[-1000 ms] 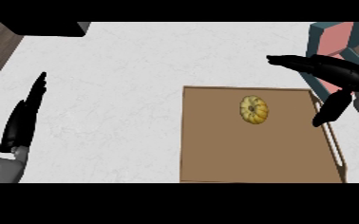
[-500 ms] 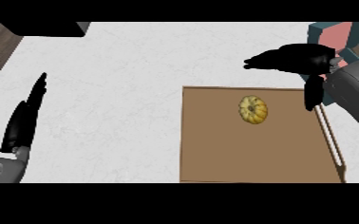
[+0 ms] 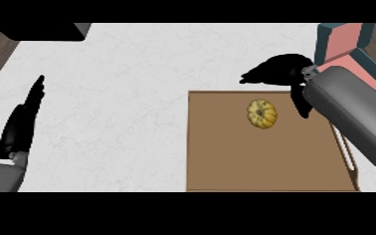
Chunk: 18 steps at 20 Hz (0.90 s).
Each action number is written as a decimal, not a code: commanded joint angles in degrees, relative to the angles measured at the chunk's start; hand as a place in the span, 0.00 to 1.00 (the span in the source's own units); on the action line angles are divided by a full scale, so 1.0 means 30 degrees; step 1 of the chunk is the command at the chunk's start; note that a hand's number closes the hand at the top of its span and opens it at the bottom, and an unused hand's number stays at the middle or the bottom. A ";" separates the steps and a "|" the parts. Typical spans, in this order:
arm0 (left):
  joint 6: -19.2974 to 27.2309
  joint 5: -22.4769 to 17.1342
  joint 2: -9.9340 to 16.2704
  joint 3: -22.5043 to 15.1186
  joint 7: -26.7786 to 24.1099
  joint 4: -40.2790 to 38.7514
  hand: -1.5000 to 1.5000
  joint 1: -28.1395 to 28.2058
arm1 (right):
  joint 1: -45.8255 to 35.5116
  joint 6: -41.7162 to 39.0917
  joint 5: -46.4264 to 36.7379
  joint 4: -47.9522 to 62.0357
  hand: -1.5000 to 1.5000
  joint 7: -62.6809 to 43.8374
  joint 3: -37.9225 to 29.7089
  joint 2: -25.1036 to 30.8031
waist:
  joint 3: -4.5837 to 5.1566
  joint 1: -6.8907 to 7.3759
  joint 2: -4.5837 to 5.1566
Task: Pick the squash from the tray and place it in the cardboard box
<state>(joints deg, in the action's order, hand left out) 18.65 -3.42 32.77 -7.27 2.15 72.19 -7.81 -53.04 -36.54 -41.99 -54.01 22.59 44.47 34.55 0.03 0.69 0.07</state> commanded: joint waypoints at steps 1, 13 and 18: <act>-0.0168 0.0283 -0.0221 0.0200 0.0501 0.1030 0.50 0.0333 | -0.0716 0.0235 -0.1946 0.1773 0.00 0.1048 0.0055 -0.0801 | -0.0014 0.0112 0.0020; -0.1020 0.1389 -0.0771 0.1539 0.0444 0.0826 0.50 0.0875 | 0.1131 -0.0468 -0.3892 0.0517 0.00 0.1129 -0.2155 -0.2359 | -0.0006 -0.0157 -0.0046; -0.1195 0.1566 -0.1133 0.1799 0.0413 0.0899 0.50 0.0724 | 0.2218 -0.2780 -0.3499 -0.2031 0.00 0.0778 -0.2297 -0.2217 | -0.0002 -0.0294 -0.0094</act>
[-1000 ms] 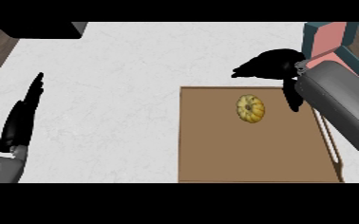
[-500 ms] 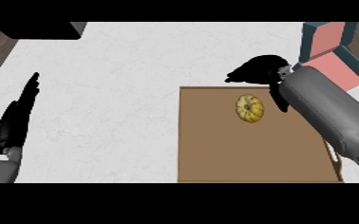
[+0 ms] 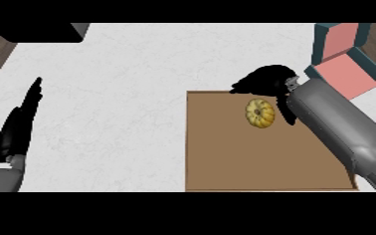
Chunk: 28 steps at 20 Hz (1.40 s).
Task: Pick the squash from the tray and place it in the cardboard box
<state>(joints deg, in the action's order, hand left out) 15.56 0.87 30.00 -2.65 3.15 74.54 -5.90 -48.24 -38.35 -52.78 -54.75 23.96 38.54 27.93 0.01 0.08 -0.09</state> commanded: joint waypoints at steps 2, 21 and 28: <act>0.0206 0.0753 -0.0507 0.0134 0.0222 0.0086 0.50 -0.0219 | 0.1316 -0.1414 -0.0047 -0.2152 0.00 0.1357 -0.0430 0.0863 | -0.0001 -0.0077 -0.0013; -0.1150 0.1676 -0.1049 0.1386 0.1019 0.1258 0.50 0.0002 | 0.3543 0.1204 -0.3793 -0.1840 1.00 -0.1481 -0.0552 -0.0874 | -0.0010 0.0075 0.0051; -0.1674 0.1817 -0.1019 0.2026 -0.0038 0.0228 0.50 -0.0027 | 0.2491 0.5787 -0.5476 0.0322 1.00 -0.0479 -0.1326 -0.2862 | -0.0010 0.0174 0.0063</act>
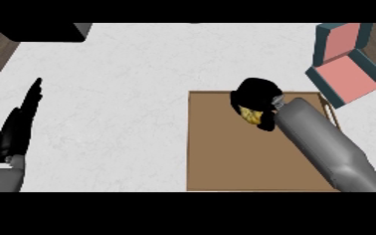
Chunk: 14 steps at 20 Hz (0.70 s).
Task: Pick the squash from the tray and place it in the cardboard box
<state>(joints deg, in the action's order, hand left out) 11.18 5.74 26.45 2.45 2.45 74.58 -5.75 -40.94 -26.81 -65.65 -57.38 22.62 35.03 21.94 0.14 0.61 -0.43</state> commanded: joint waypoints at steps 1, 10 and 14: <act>0.0749 0.0450 -0.0837 -0.0272 -0.0508 -0.0168 0.50 0.0436 | 0.1062 0.2364 0.0420 0.0372 1.00 -0.0390 -0.2471 0.2211 | -0.0061 -0.0450 0.0139; 0.0689 -0.0389 0.0148 0.1187 -0.0261 0.0359 0.50 0.1854 | 0.4307 0.6354 0.6956 0.5403 1.00 -0.0883 -1.4218 0.9216 | -0.0262 -0.2097 0.0102; 0.0310 -0.0316 0.0164 0.0941 -0.0614 0.0396 0.50 0.1403 | 0.5838 0.9584 0.7978 0.7441 1.00 0.1342 -1.6883 1.1307 | -0.0167 -0.1144 0.0235</act>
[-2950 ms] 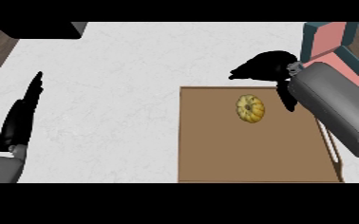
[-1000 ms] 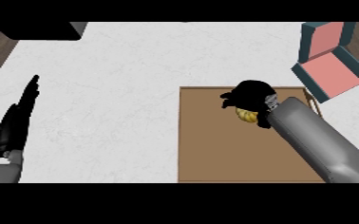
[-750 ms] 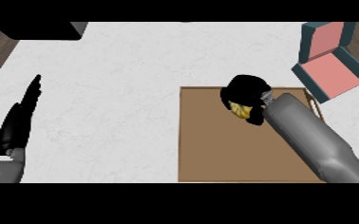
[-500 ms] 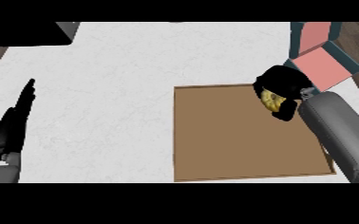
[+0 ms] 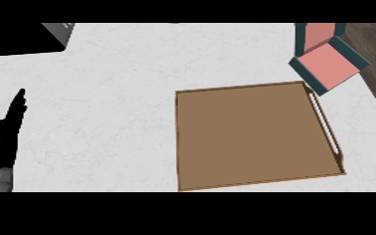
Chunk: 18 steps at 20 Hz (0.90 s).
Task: Pick the squash from the tray and place it in the cardboard box
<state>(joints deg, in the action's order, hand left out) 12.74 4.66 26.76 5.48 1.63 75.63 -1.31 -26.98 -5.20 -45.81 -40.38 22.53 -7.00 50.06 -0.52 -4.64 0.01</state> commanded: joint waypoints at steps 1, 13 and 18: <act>-0.0579 -0.0236 0.0098 -0.0151 0.0179 0.0721 0.50 0.0000 | 0.1779 0.2825 0.1686 0.2657 1.00 0.2477 -0.3438 0.2416 | 0.0035 0.0915 0.0076; -0.1012 0.0802 -0.0038 -0.0632 0.1023 0.0509 0.50 -0.1785 | -0.1347 0.1903 0.4079 0.4872 1.00 0.8253 -0.5765 0.4118 | 0.0149 0.1832 0.0078; -0.0388 0.1426 -0.1201 -0.1346 0.1066 0.0620 0.50 -0.1589 | -0.4334 -0.0425 0.4283 0.4507 1.00 0.5654 -0.5070 0.2977 | 0.0172 0.1983 0.0078</act>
<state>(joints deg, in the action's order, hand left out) 10.35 7.34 25.36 2.92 5.12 77.32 -6.11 -34.50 -2.08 -33.46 -26.69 43.31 -23.24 60.40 -0.08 0.95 0.26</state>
